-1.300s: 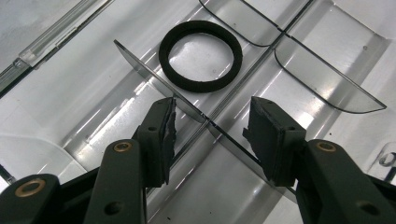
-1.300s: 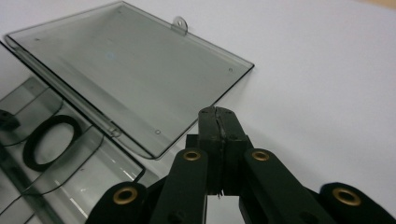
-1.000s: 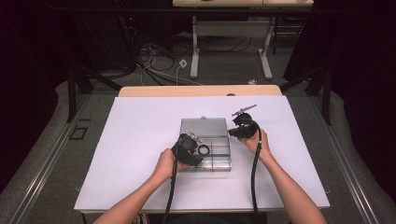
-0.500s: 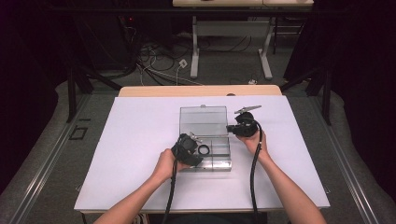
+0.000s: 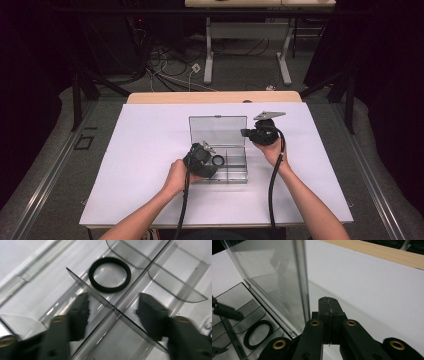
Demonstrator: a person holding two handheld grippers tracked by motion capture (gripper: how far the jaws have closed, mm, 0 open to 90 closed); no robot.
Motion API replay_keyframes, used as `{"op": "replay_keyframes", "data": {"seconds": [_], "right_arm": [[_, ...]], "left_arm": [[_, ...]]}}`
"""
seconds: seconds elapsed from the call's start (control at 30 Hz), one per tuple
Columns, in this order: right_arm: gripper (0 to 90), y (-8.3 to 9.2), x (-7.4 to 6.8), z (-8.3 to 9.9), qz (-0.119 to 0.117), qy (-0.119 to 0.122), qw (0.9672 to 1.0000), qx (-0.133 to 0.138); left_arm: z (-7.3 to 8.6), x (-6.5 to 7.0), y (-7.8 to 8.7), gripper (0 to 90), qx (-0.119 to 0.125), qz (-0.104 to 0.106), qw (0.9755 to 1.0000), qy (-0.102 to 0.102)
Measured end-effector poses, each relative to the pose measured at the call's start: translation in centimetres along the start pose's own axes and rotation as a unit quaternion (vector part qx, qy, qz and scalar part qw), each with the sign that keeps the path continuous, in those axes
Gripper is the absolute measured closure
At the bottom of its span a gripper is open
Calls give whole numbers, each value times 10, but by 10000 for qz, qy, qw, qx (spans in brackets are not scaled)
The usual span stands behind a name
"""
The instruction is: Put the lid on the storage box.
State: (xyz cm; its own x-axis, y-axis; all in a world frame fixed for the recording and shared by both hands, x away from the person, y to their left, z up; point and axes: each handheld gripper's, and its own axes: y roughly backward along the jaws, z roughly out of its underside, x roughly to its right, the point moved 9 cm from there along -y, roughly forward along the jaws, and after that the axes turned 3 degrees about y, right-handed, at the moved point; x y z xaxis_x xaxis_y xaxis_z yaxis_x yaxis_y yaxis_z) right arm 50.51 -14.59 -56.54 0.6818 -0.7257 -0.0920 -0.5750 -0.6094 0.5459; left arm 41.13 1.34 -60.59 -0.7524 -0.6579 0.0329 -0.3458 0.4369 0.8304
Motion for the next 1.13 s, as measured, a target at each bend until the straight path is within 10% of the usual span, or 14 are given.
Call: {"op": "replay_keyframes", "data": {"seconds": [0.27,0.57,0.9,1.13], "right_arm": [[900,5,-5,-1,-81,114,9999,14],[883,24,-16,6,-227,278,9992,-171],[187,46,-18,29,-120,179,9975,-676],[0,68,-21,44,-18,113,9964,-843]], "left_arm": [[9,-3,51,157,507,-165,9986,39],[64,-37,98,1,465,-382,9974,393],[91,-65,113,0,615,-557,9946,629],[100,-72,116,0,653,-704,9933,646]]}}
